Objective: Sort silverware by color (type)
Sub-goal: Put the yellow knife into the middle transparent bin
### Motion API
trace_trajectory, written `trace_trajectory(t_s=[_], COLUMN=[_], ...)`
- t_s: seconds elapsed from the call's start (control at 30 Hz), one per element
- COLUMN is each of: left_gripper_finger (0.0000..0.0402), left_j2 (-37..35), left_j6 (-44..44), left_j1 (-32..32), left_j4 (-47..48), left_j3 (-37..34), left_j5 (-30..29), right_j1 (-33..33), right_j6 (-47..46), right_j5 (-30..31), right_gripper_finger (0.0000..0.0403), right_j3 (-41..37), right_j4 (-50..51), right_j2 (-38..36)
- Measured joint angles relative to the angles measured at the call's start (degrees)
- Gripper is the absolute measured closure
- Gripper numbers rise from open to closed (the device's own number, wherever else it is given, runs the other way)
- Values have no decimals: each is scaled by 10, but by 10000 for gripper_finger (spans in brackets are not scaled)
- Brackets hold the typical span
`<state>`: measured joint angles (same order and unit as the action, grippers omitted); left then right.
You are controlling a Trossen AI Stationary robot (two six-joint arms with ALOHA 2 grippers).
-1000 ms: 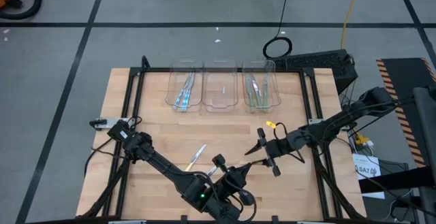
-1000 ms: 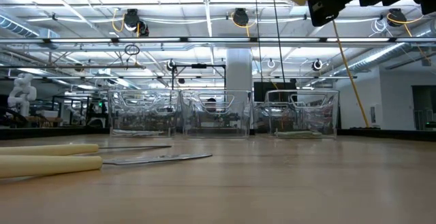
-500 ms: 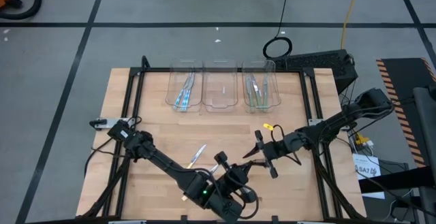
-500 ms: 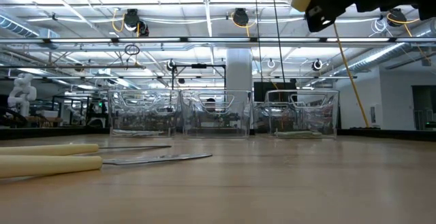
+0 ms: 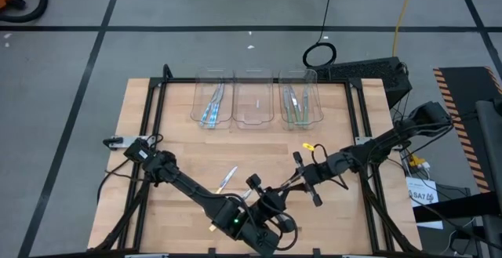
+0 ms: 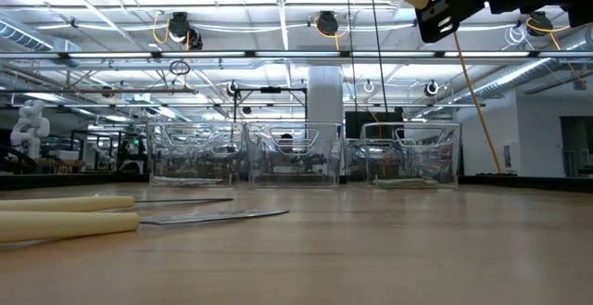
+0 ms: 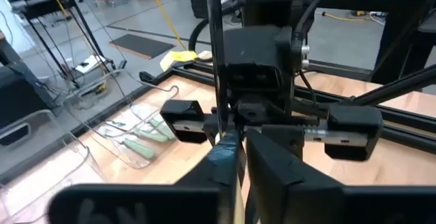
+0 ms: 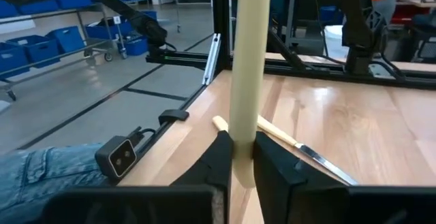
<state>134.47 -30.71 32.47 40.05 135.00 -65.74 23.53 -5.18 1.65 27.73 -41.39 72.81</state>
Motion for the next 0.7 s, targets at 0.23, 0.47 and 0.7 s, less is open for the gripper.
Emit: trace_trajectory(t_s=[0.23, 0.47, 0.7], left_gripper_finger=[284, 258, 257], left_j2=[0, 0, 0], left_j6=[-9, -11, 3], left_j1=[3, 8, 8], left_j4=[11, 42, 57], left_j3=[0, 0, 0], left_j5=[24, 27, 28], right_j1=[0, 0, 0], right_j6=[-8, -17, -45], right_j5=[0, 16, 49], right_gripper_finger=[370, 370, 370], right_j3=[0, 0, 0], right_j4=[31, 101, 200], right_j2=[-25, -75, -129])
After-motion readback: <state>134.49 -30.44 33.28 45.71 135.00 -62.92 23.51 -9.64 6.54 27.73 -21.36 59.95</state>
